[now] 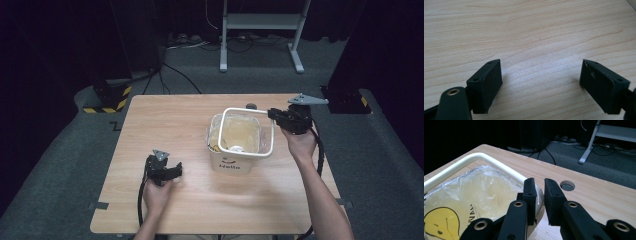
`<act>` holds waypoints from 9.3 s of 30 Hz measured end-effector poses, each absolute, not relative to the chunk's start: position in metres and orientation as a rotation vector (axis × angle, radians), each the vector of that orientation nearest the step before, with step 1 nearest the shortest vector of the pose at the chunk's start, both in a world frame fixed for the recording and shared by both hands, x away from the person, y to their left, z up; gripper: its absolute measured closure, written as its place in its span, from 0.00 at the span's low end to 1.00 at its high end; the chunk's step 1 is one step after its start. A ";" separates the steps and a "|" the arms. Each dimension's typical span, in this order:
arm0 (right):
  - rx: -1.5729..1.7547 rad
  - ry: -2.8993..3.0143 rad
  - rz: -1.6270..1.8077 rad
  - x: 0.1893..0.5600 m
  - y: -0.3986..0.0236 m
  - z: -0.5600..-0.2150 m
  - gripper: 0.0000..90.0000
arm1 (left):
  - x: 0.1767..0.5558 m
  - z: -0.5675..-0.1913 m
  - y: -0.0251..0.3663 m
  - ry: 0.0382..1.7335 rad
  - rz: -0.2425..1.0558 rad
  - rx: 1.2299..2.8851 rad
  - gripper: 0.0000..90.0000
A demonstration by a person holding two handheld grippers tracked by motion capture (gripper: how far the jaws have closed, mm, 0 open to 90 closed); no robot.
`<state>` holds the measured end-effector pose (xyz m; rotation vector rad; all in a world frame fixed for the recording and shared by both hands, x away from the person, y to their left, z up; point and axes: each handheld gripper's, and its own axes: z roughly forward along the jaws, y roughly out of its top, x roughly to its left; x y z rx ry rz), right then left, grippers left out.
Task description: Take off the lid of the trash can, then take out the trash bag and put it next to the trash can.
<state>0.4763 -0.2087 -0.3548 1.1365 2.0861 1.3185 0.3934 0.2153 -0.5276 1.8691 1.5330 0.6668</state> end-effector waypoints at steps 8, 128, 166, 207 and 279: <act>1.153 2.065 1.321 0.467 -0.226 -0.353 0.89 | 0.393 -0.528 0.215 1.533 0.667 1.870 0.20; 1.446 2.024 1.159 0.412 -0.326 -0.484 0.89 | 0.393 -0.527 0.215 1.533 0.668 1.873 0.20; 1.458 1.989 0.935 0.420 -0.295 -0.517 0.64 | 0.394 -0.527 0.213 1.557 0.674 1.858 0.19; 1.497 1.971 0.888 0.420 -0.285 -0.523 0.40 | 0.398 -0.466 0.180 1.307 0.505 1.877 0.18; 1.497 1.972 0.888 0.420 -0.285 -0.523 0.40 | 0.455 -0.380 0.100 1.057 0.465 1.946 0.41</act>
